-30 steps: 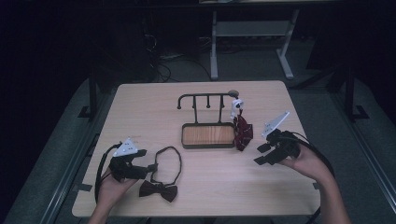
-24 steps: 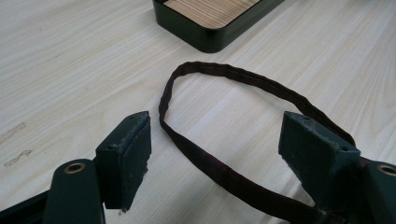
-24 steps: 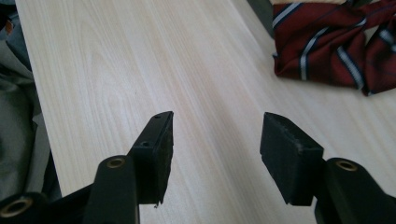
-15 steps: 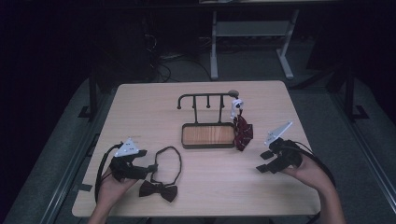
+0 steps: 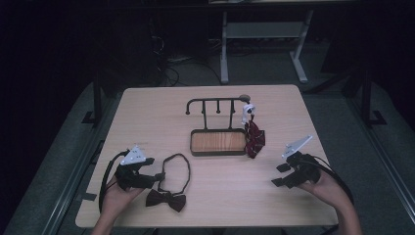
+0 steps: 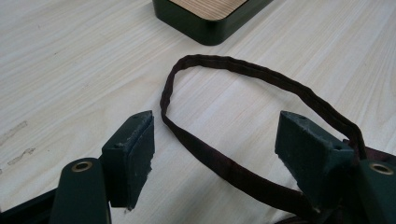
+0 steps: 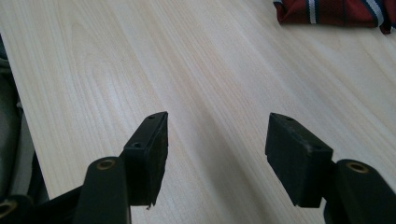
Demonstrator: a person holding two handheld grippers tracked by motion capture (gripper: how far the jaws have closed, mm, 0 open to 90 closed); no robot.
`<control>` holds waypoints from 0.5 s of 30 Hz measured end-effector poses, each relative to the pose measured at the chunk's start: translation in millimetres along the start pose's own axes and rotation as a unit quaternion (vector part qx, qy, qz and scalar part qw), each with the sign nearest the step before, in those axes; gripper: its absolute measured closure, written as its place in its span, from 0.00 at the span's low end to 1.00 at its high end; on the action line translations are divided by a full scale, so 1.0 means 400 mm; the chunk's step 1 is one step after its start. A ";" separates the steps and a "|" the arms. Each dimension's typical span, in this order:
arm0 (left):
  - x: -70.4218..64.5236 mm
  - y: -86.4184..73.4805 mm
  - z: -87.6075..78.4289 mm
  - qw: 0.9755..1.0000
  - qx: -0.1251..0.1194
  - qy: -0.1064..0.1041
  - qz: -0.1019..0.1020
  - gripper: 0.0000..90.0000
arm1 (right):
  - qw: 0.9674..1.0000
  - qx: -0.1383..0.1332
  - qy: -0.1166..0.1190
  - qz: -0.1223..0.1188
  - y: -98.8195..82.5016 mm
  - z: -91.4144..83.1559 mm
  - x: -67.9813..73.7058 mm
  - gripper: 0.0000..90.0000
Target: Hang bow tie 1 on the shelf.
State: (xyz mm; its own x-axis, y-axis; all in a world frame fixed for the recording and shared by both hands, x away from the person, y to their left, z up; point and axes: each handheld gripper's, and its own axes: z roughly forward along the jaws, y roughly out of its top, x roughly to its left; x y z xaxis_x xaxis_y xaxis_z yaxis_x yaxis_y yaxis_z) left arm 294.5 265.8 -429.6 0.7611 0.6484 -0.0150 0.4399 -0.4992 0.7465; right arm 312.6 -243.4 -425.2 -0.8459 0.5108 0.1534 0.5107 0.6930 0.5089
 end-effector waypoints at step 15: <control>-0.016 0.009 0.007 1.000 0.020 0.005 0.017 0.37 | 1.000 -0.026 0.004 0.002 -0.003 0.005 0.007 0.38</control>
State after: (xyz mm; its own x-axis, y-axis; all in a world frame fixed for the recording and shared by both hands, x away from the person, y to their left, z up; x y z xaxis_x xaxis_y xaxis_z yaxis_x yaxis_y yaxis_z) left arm 292.6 258.2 -428.8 0.7713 0.6362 0.0154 0.4338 -0.5433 0.7188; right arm 310.0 -242.0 -427.2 -0.8454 0.5090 0.1618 0.5053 0.6642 0.5509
